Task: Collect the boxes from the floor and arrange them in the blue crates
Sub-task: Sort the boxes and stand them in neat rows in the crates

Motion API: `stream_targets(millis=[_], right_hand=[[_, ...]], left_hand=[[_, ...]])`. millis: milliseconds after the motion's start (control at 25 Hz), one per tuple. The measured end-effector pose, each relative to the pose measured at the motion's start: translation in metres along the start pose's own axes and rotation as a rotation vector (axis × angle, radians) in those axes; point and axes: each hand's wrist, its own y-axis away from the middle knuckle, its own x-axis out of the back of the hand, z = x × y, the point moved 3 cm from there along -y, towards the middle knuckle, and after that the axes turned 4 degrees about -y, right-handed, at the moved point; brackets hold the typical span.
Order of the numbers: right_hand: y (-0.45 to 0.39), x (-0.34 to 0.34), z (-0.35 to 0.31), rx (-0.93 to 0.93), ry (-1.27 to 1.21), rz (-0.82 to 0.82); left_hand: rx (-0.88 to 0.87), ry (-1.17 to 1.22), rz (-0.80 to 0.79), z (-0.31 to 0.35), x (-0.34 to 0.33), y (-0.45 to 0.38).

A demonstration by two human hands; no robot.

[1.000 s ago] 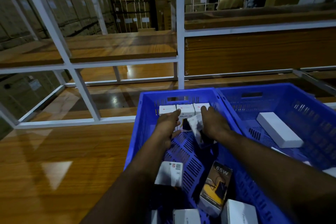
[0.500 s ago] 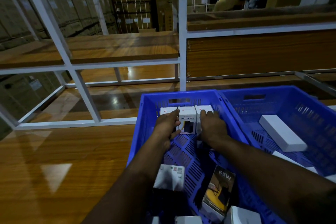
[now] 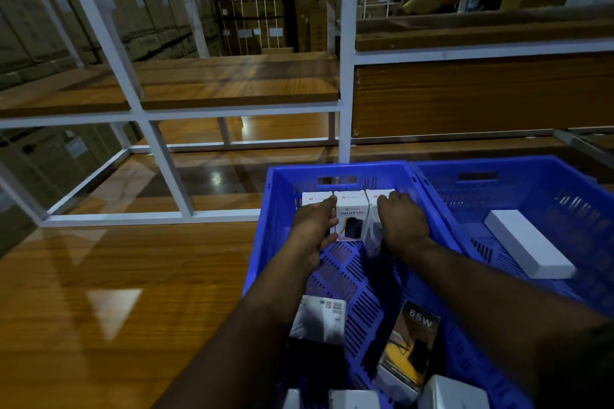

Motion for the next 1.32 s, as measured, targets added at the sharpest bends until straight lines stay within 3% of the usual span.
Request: stream_targets(millis=[440, 520, 640, 760, 1000, 1080, 1320], right_hand=[[0.038, 0.031, -0.005, -0.005, -0.214, -0.14], [0.059, 0.031, -0.007, 0.107, -0.152, -0.395], [0.097, 0.005, -0.014, 0.289, -0.064, -0.957], [0.112, -0.015, -0.017, 0.317, 0.073, -1.117], [0.117, -0.025, -0.034, 0.382, 0.144, -1.088], [0.11, -0.015, -0.027, 0.341, 0.108, -1.005], [0.088, 0.028, 0.007, 0.147, -0.515, -0.557]], left_hand=[[-0.032, -0.116, -0.017, -0.002, -0.004, 0.001], [-0.036, -0.116, -0.027, -0.002, -0.004, -0.001], [-0.045, -0.1, -0.043, -0.003, -0.002, -0.002], [-0.05, -0.104, -0.052, -0.004, -0.003, -0.003], [-0.028, -0.138, -0.069, -0.006, -0.005, -0.005], [-0.025, -0.146, -0.072, -0.006, -0.005, -0.005], [-0.024, -0.335, -0.096, -0.006, -0.005, 0.004]])
